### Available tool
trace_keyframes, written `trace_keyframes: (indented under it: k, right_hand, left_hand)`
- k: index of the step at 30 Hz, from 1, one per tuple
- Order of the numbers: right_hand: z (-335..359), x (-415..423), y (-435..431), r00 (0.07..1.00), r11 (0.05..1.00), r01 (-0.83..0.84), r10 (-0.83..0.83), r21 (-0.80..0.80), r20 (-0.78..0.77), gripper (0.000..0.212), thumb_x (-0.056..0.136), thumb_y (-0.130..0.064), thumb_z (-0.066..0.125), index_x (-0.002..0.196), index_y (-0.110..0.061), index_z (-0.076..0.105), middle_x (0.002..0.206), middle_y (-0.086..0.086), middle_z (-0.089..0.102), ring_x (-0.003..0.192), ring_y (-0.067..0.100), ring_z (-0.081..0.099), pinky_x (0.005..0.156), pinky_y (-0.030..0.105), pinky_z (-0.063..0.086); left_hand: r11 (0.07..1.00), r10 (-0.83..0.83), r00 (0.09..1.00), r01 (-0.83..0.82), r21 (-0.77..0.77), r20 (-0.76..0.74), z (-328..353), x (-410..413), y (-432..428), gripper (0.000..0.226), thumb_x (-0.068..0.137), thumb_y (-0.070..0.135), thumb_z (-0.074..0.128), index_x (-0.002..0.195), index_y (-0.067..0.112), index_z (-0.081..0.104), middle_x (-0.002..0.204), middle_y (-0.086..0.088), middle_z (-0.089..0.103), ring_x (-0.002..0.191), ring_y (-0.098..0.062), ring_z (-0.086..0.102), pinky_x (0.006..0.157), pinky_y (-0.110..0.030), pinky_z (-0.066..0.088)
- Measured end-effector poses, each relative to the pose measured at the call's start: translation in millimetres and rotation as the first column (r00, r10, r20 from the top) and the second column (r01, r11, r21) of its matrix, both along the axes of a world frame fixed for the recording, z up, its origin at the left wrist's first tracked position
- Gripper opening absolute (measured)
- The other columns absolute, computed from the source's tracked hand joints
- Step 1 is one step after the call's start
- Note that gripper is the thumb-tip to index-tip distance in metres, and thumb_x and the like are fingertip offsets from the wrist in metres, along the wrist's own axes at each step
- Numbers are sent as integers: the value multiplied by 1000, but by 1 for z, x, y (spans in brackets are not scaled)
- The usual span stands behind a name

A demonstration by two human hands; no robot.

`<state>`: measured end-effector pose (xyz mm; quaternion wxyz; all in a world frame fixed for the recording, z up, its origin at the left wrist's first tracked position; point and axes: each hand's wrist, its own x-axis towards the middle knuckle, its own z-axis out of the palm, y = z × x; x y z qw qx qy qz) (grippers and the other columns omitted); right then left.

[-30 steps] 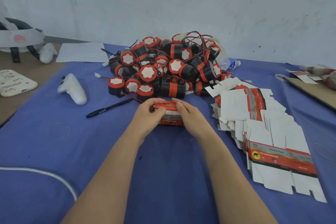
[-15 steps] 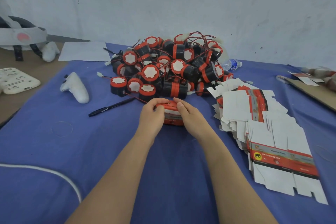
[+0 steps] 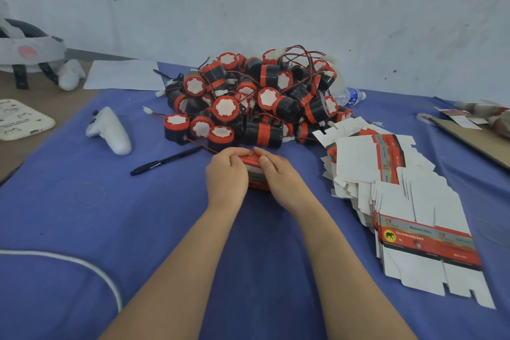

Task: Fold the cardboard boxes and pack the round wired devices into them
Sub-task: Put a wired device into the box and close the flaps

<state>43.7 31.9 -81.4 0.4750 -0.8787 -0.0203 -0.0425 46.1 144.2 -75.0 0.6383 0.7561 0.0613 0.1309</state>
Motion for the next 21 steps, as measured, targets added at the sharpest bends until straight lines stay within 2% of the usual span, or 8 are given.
trace_keyframes:
  k: [3, 5, 7, 9, 12, 15, 17, 21]
  right_hand:
    - [0, 1, 1, 1000, 1000, 7, -7, -3, -13, 41, 104, -31, 30, 145, -32, 37, 148, 3, 34, 124, 12, 40, 95, 18, 30]
    - [-1, 1, 2, 1000, 1000, 15, -15, 11, -16, 44, 104, -30, 31, 148, -29, 30, 150, 3, 33, 127, 13, 39, 91, 12, 29]
    - [-2, 2, 2, 999, 999, 35, -34, 27, -27, 48, 104, -30, 33, 151, -25, 23, 152, 3, 32, 131, 14, 37, 86, 7, 26]
    - [-3, 3, 1, 997, 998, 57, -56, 37, -47, 52, 104, -31, 35, 152, -22, 18, 153, 4, 31, 134, 17, 36, 89, 12, 26]
    - [-4, 4, 1, 995, 996, 77, -74, 39, -71, 57, 103, -31, 36, 153, -16, 12, 155, 5, 28, 137, 19, 33, 89, 14, 24]
    - [-4, 4, 2, 993, 995, 91, -87, 42, -79, 58, 103, -31, 36, 153, -15, 10, 156, 5, 27, 138, 19, 32, 83, 10, 23]
    - [-3, 3, 2, 993, 995, 91, -88, 38, -85, 58, 103, -30, 36, 154, -15, 10, 155, 5, 28, 138, 19, 33, 86, 12, 24]
    - [-1, 1, 3, 993, 996, 84, -84, 0, -81, 60, 103, -29, 37, 154, -16, 8, 155, 5, 28, 138, 20, 33, 88, 15, 25]
  left_hand:
    - [987, -74, 996, 65, -145, -55, 1, 1, 3, 31, 96, 19, 41, 100, 21, 71, 109, -2, 66, 96, -16, 61, 74, -29, 52]
    - [994, -92, 995, 90, -61, -28, -1, -2, 3, 30, 100, 20, 40, 118, 25, 63, 122, 2, 61, 102, -12, 57, 85, -32, 52]
    - [994, -105, 994, 104, 19, 9, -3, -3, 4, 39, 102, 21, 38, 140, 29, 44, 132, 4, 51, 111, -13, 52, 92, -31, 48]
    - [993, -109, 994, 110, 33, -6, -5, -2, 3, 47, 103, 21, 39, 149, 27, 29, 141, -1, 46, 121, -19, 50, 92, -28, 44]
    - [995, -93, 993, 95, 26, -71, -6, -1, 2, 50, 103, 21, 37, 152, 19, 22, 147, -5, 41, 129, -21, 45, 90, -24, 38]
    - [995, -90, 993, 93, 36, -80, -5, -1, 1, 45, 104, 21, 35, 149, 14, 31, 146, -6, 43, 129, -21, 45, 96, -27, 38]
    - [996, -89, 993, 91, 24, -77, -5, -1, 0, 42, 104, 19, 34, 146, 13, 36, 142, -7, 47, 126, -22, 47, 101, -32, 41]
    - [997, -76, 994, 78, 15, -80, -7, -3, -1, 44, 103, 16, 35, 147, 14, 31, 142, -5, 47, 119, -17, 48, 91, -26, 39]
